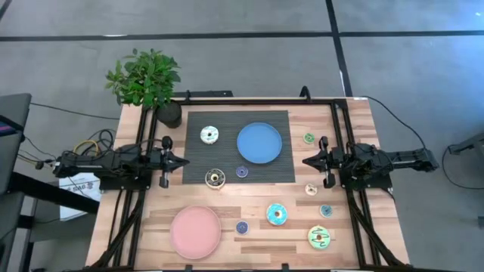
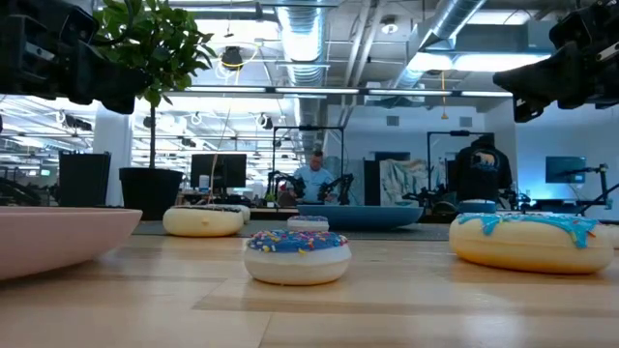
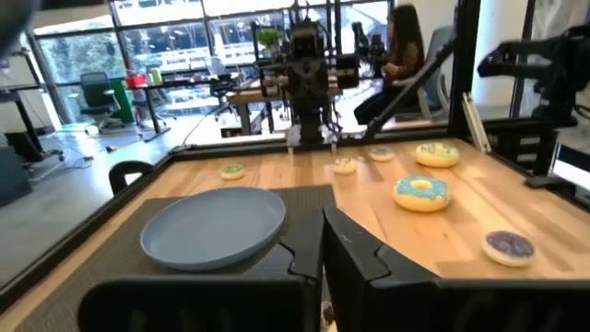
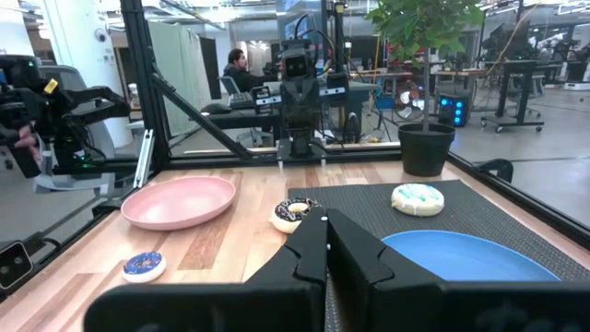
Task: Pick & Place donuts
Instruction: Put the big white donut on the light orange plate, then put the small green donut on the blue plate
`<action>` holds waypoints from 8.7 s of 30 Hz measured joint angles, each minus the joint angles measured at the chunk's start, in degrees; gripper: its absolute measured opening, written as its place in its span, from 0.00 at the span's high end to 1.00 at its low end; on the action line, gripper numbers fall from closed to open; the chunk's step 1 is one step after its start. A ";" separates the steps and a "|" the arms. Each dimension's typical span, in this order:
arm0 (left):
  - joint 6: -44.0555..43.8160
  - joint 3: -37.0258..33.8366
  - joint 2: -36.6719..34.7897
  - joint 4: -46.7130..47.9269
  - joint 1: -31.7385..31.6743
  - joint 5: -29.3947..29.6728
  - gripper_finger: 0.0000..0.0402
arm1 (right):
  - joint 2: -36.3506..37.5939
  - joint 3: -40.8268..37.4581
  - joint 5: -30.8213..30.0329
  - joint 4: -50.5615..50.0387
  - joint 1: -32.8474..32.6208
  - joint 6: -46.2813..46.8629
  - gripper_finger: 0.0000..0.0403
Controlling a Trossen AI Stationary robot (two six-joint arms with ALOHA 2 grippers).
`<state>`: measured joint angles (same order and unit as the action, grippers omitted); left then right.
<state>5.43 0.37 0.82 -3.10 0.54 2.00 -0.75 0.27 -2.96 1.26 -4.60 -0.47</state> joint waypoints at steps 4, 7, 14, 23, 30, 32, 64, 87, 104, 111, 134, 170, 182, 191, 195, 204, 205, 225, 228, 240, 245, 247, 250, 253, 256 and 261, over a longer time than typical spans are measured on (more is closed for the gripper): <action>-2.55 0.00 0.00 0.15 -0.01 0.02 1.00 | 0.02 0.01 0.00 0.01 -0.01 0.00 1.00; -4.57 0.01 0.00 0.79 0.00 -0.04 1.00 | 0.01 0.00 0.00 0.01 -0.02 0.00 1.00; -9.46 0.32 0.00 -0.50 0.00 -1.04 1.00 | 0.02 0.01 0.00 0.02 -0.02 0.00 1.00; -3.15 12.99 14.70 0.90 0.21 -0.06 1.00 | 0.02 0.01 0.00 0.02 -0.02 0.00 1.00; 1.07 28.96 40.44 3.93 3.80 4.14 1.00 | 0.01 0.00 0.00 0.01 -0.01 0.00 1.00; 1.52 34.01 47.55 5.77 4.23 8.65 1.00 | 0.02 -0.01 -0.01 0.00 -0.02 0.00 1.00; -32.37 88.34 107.19 53.14 -5.18 15.45 0.64 | 0.02 0.00 0.00 0.00 0.00 0.00 1.00; -20.52 80.65 107.12 62.72 -19.48 6.53 0.19 | 0.02 0.00 0.00 0.00 -0.02 0.00 1.00; -13.14 74.23 107.06 52.37 -25.32 3.49 0.26 | 0.02 0.00 0.00 0.01 -0.02 0.00 1.00; -11.72 70.94 107.06 50.76 -26.24 2.31 0.31 | 0.02 0.01 -0.02 0.02 -0.01 0.00 1.00; -12.40 70.64 107.06 48.63 -26.19 3.61 0.76 | 0.02 0.00 0.00 0.00 -0.01 -0.01 1.00; -73.44 89.17 99.45 80.35 29.45 4.60 0.79 | 0.02 0.01 0.00 0.01 0.00 0.00 1.00; -81.74 86.53 99.73 76.71 45.88 11.90 0.79 | 0.02 0.01 -0.01 0.00 -0.02 0.00 1.00; -78.31 71.78 99.86 59.53 48.21 8.58 0.79 | 0.02 -0.01 0.00 0.00 -0.01 0.00 1.00; -76.49 67.97 99.86 52.66 48.16 5.89 0.79 | 0.02 -0.01 -0.01 0.01 -0.01 0.00 1.00; -76.58 65.81 99.82 51.09 48.12 5.81 0.79 | 0.02 0.01 -0.02 0.00 -0.01 0.00 1.00; -76.49 65.83 99.82 50.92 48.12 5.81 0.78 | 0.02 0.01 0.00 0.02 -0.02 0.00 1.00; -76.00 70.17 99.14 53.50 47.36 -1.03 0.52 | 0.02 0.01 0.00 0.02 0.00 0.00 1.00; -75.46 74.76 99.14 58.07 46.17 0.91 0.52 | 0.02 0.01 -0.01 0.01 -0.01 0.00 1.00; -62.31 102.98 99.09 80.77 32.52 10.75 0.52 | 0.02 0.01 0.00 0.00 0.00 0.00 1.00; -46.01 108.46 99.08 77.98 26.29 13.95 0.52 | 0.02 -0.01 -0.01 0.01 -0.01 0.00 1.00; -42.14 108.80 99.03 74.98 24.08 14.29 0.52 | 0.02 0.01 0.00 0.00 0.00 0.00 1.00; -40.40 108.80 99.12 70.20 20.77 14.27 0.52 | 0.02 0.01 -0.02 0.01 -0.02 0.00 1.00; -40.37 108.82 99.39 66.11 16.77 13.19 0.52 | 0.02 0.01 0.00 0.02 -0.02 0.00 1.00; -39.07 108.58 99.65 62.74 12.87 12.40 0.52 | 0.02 -0.01 0.00 0.01 -0.02 0.00 1.00; -30.14 106.52 99.65 53.30 7.49 10.97 0.52 | 0.02 -0.01 0.03 0.07 -0.43 1.58 1.00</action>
<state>-24.71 106.89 100.47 50.20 8.03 12.97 -0.73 0.26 -2.93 1.32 -5.04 1.11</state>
